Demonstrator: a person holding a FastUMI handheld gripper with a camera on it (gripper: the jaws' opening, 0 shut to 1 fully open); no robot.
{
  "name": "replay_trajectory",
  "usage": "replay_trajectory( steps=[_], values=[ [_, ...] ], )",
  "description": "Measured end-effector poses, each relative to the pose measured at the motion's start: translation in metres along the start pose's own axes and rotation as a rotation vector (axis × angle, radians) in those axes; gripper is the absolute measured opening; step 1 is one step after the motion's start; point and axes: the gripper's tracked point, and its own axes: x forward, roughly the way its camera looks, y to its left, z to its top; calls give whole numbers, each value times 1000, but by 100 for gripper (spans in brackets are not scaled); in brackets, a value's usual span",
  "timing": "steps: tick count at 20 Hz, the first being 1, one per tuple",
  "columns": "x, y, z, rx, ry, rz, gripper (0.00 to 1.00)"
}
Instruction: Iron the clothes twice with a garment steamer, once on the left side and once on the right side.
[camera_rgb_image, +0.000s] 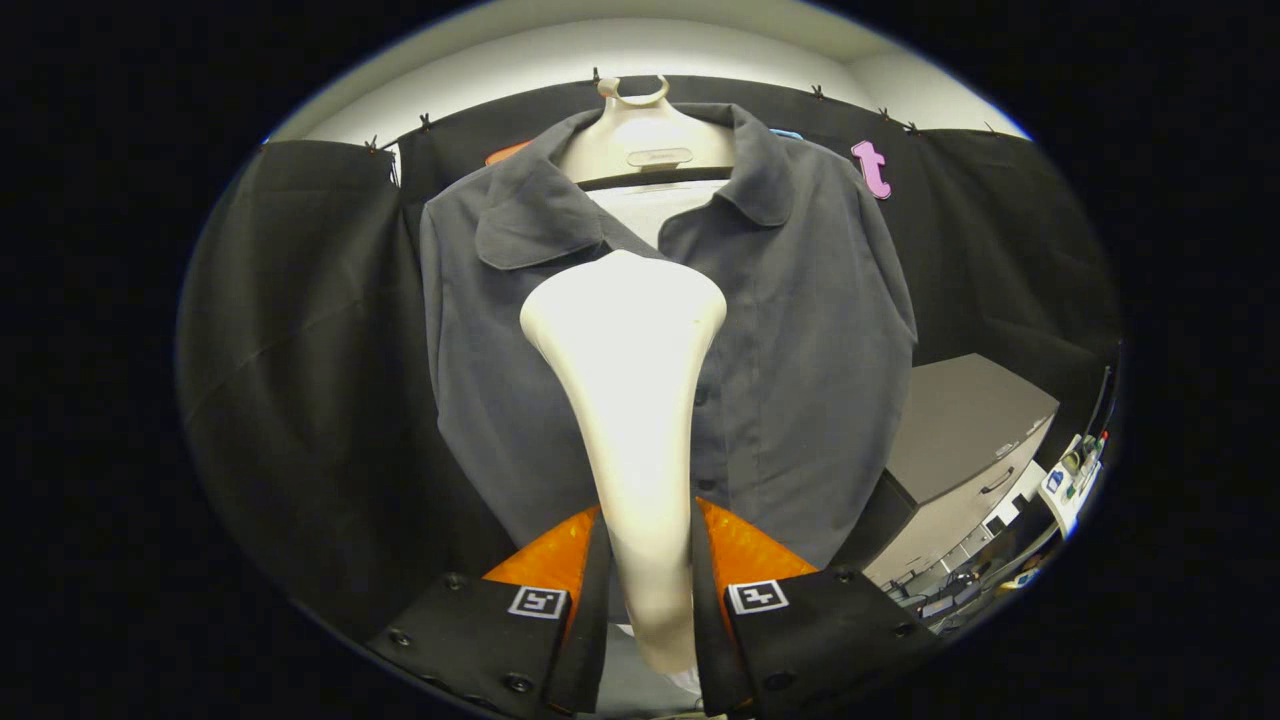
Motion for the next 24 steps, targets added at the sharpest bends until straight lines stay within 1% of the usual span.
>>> replay_trajectory(
  steps=[3, 9, 15, 21, 24],
  values=[
    [12, 8, 1, -11, 11, 17, 45],
    [28, 26, -20, -45, 71, 65, 45],
    [39, 17, -39, -25, 117, 62, 45],
    [49, 10, -70, -16, 182, 53, 45],
    [46, 10, -90, -18, 216, 53, 45]
  ],
)
